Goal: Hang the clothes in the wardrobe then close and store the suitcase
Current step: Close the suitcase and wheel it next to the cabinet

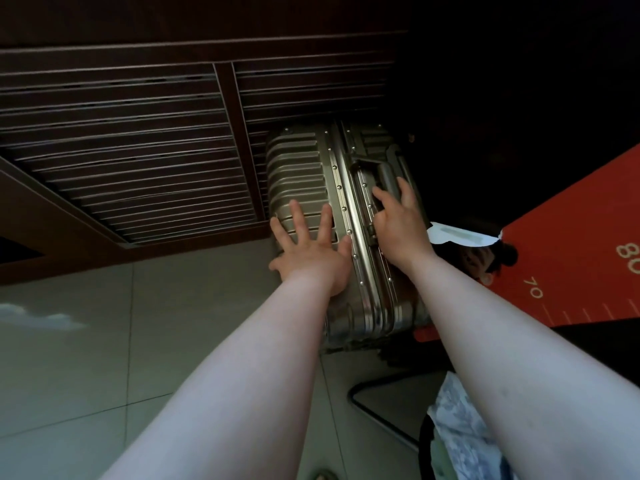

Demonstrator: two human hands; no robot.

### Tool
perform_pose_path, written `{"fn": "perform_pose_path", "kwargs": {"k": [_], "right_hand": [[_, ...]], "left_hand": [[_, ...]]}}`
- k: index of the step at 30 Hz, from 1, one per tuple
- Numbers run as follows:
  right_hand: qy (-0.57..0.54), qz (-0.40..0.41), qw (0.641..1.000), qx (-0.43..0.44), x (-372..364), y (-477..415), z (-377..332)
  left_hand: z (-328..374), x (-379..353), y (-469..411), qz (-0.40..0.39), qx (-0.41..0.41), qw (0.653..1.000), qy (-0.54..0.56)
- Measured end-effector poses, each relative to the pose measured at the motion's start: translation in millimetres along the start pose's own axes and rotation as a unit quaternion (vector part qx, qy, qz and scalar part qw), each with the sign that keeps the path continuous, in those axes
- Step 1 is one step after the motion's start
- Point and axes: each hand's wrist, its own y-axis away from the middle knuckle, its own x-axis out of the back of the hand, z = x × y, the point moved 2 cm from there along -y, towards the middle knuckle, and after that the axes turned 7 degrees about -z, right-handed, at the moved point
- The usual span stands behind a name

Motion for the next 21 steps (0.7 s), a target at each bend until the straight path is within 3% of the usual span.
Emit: {"fn": "perform_pose_path", "kwargs": {"k": [14,19,21], "right_hand": [[0.020,0.003,1.000,-0.020,0,-10,-3],[0.072,0.092,0.993,-0.030,-4,10,-18],[0.106,0.086,0.991,-0.015,-13,27,-23]], "left_hand": [[-10,12,-3,-0.013,-0.031,0.998,0.054],[-34,2,17,-0.002,0.013,0.992,0.123],[-42,-4,23,-0.004,0.014,0.989,0.146]]}}
